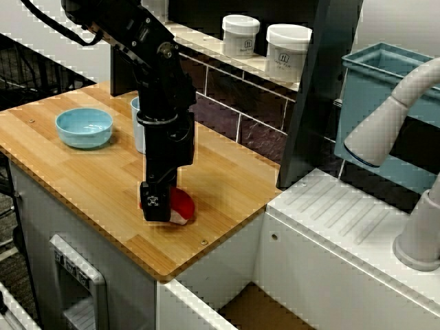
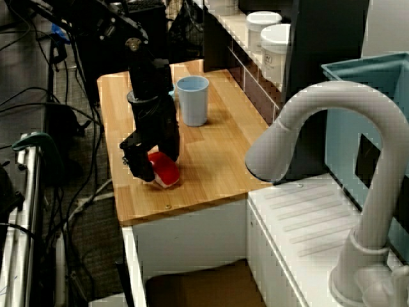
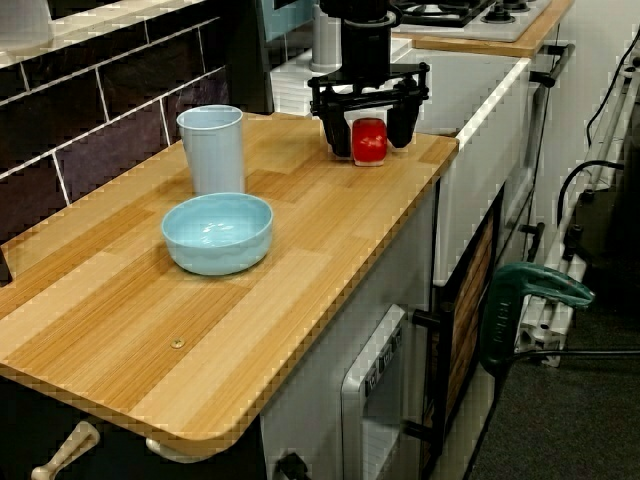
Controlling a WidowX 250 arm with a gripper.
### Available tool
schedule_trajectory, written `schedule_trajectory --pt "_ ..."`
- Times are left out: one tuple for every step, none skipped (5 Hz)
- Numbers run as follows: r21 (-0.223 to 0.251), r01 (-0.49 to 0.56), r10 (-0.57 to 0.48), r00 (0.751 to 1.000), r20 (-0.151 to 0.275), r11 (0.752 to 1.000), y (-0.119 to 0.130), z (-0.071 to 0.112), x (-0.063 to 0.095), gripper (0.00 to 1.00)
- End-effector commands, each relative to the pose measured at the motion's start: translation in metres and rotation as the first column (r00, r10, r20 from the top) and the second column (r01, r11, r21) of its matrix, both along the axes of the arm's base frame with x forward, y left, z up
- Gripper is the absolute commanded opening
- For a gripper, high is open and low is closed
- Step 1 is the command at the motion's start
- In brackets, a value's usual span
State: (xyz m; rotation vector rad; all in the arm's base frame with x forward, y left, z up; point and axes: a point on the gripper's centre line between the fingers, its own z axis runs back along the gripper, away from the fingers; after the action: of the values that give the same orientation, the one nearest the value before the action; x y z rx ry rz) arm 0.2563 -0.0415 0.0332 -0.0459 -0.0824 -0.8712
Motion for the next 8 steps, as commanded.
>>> schedule_trajectory --pt "0.0 0.0 0.0 1.0 0.0 1.0 0.0 0.0 0.0 1.0" --pt "-0.017 0.001 -0.001 1.0 0.009 1.0 0.003 0.008 -0.002 1.0" --pt "-0.036 0.001 0.0 1.0 0.015 0.999 0.003 0.008 -0.003 0.17" --pt "-0.066 -0.035 0.035 0.999 -0.007 0.997 0.006 0.01 -0.004 0.0" --pt "-0.068 -0.064 0.065 0.998 0.007 0.996 0.007 0.009 -0.006 0.0" --pt "-0.072 -0.085 0.085 0.996 0.001 0.994 0.012 0.014 -0.008 0.0" --pt "-0.104 -0.136 0.137 0.991 -0.001 0.985 0.034 0.04 -0.002 0.0" --pt "-0.131 -0.19 0.192 0.981 0.005 0.973 0.062 0.05 -0.01 0.0"
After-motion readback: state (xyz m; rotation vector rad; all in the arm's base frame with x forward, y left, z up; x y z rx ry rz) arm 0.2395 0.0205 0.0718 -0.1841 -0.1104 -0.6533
